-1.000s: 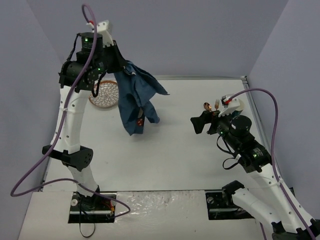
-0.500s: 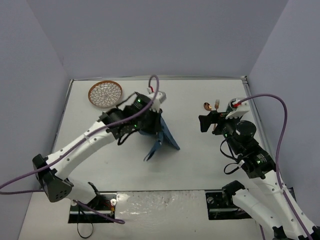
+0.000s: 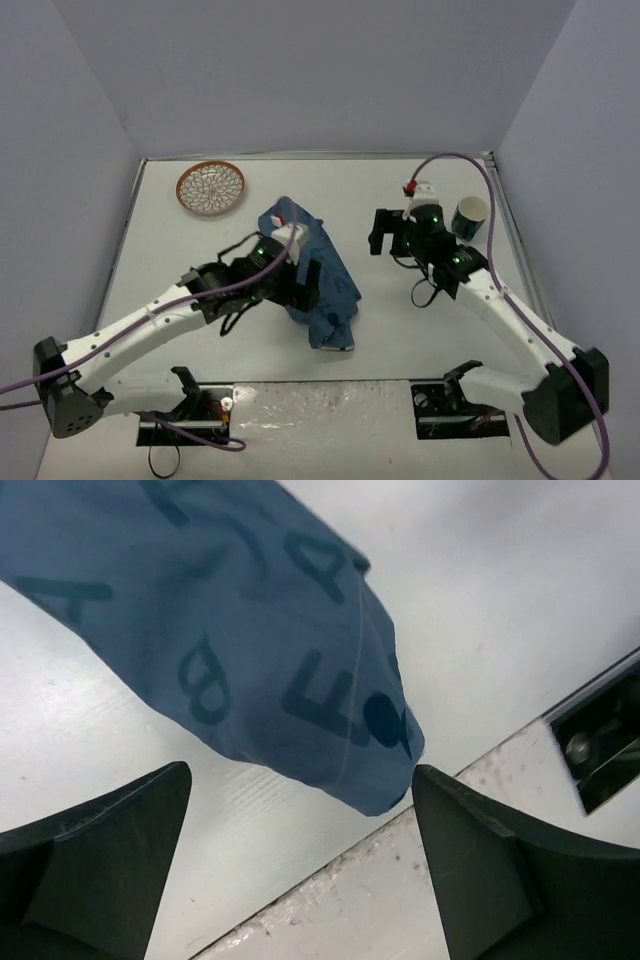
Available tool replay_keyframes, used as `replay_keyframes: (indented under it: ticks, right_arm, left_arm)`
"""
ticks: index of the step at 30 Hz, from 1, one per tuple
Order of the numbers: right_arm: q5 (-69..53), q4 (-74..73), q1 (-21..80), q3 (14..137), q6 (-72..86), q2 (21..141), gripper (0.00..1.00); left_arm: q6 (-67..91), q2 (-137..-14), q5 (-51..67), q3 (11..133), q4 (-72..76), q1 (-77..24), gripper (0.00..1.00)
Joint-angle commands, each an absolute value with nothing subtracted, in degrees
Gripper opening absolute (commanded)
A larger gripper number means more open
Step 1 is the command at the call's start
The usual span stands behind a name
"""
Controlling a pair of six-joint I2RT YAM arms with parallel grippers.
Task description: Set the dinner table for one person
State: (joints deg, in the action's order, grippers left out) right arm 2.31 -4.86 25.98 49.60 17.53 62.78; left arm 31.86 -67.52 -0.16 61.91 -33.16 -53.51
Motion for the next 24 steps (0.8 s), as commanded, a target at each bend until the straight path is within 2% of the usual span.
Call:
replay_keyframes:
  ticks: [1, 2, 5, 7, 12, 19, 24]
  right_arm:
    - [-3.83, 4.30, 26.37, 57.32, 15.79, 75.53, 1.00]
    - [-4.69, 5.20, 26.51, 58.11, 15.38, 77.80, 0.99]
    - [-6.83, 5.68, 26.54, 62.98, 13.46, 85.17, 0.87]
    - [-7.93, 5.71, 26.54, 65.98, 12.46, 89.94, 0.85]
    - [-7.93, 8.55, 26.54, 68.13, 11.59, 96.17, 0.74]
    - [-12.63, 12.27, 26.54, 73.80, 8.17, 105.60, 0.61]
    - [-14.17, 16.09, 26.54, 74.62, 8.44, 108.90, 0.60]
  left_arm:
    - [33.37, -61.86, -1.68, 60.88, -29.99, -40.36, 0.89]
    - [33.40, -61.58, -0.26, 59.65, -28.75, -37.38, 0.89]
    - [33.80, -64.64, 8.62, 56.54, -22.25, -27.72, 0.89]
    - [34.25, -68.54, 11.69, 56.25, -18.12, -24.20, 0.89]
    - [34.91, -83.59, 12.77, 59.99, -14.04, -22.33, 0.84]
    - [39.07, -96.38, 11.91, 65.93, -9.24, -18.38, 0.77]
    - [39.56, -103.04, 12.93, 71.01, -9.74, -18.45, 0.75]
